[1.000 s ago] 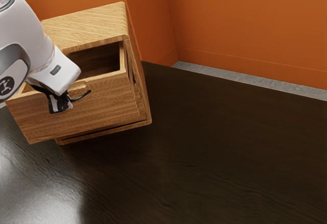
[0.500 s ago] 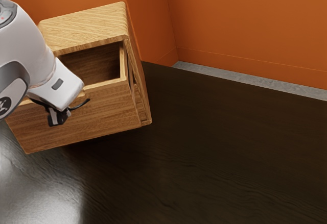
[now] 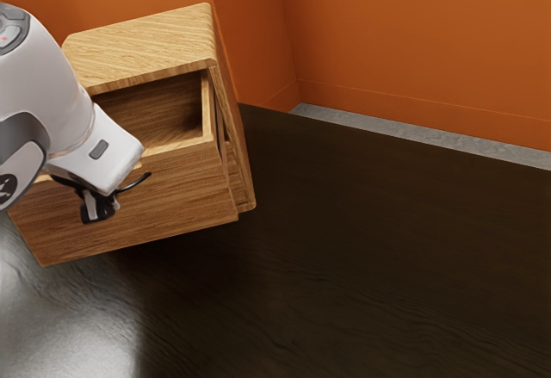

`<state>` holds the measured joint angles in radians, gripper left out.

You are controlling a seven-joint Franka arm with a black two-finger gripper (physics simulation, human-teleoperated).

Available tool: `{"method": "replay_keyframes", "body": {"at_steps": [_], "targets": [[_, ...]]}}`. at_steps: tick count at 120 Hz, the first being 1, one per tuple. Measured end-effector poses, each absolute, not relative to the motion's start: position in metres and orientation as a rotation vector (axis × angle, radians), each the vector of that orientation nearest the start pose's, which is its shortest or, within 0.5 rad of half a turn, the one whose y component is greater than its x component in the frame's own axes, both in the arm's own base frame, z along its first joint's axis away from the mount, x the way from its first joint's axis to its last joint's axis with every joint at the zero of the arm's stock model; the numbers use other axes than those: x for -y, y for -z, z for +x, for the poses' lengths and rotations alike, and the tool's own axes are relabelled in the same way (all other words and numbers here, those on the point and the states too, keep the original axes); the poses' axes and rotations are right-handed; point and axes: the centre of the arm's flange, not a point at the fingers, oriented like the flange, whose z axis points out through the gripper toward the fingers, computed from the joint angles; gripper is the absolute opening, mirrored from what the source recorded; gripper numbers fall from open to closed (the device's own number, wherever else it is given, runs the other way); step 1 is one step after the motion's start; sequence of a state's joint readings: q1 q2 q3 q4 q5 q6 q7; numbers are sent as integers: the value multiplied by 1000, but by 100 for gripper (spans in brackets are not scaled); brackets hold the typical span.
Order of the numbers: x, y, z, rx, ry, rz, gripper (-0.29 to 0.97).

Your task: Pull the drawer handle with one arm to open the drawer

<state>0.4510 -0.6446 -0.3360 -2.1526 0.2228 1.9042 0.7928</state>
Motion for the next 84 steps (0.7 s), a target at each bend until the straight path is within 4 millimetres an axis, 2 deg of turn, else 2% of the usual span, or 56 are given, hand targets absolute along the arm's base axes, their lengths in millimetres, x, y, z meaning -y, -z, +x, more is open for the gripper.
{"method": "replay_keyframes", "body": {"at_steps": [38,47,55,61,66,75,84], "targets": [[-16,-673,388,-858,189,-2445,14],[2,-706,388,-868,254,-2410,15],[18,-751,399,-886,352,-2422,16],[-17,-780,434,-857,411,-2553,18],[-41,-788,461,-833,425,-2661,21],[-65,-780,485,-733,386,-2813,35],[-66,-769,495,-645,355,-2904,45]]}}
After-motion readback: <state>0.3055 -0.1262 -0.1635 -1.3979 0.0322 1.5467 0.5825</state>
